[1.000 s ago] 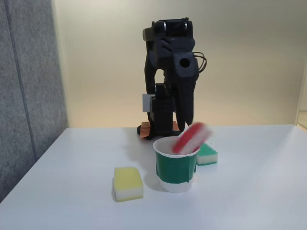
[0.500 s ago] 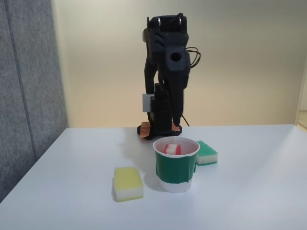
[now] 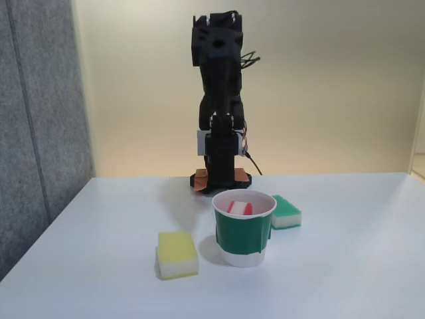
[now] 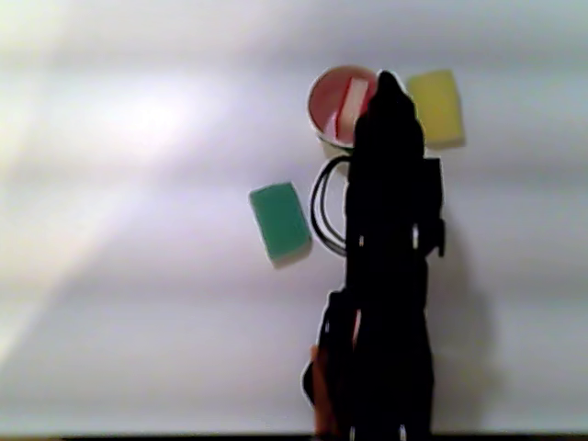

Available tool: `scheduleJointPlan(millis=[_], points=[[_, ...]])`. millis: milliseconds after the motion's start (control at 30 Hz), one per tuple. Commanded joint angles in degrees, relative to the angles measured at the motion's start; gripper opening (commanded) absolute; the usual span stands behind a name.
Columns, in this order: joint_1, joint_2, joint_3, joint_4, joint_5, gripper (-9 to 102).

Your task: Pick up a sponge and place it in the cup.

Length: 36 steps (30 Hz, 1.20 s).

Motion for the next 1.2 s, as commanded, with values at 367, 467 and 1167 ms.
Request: scheduleJointPlan(millis=[367,467,1167], points=[[3.78,23.82,15.29,-2.37,1.05,0],[4.04,27.60,18.46,-2.29,1.14,0],[1.32,32.34,42.89,-7.38,2.55,0]])
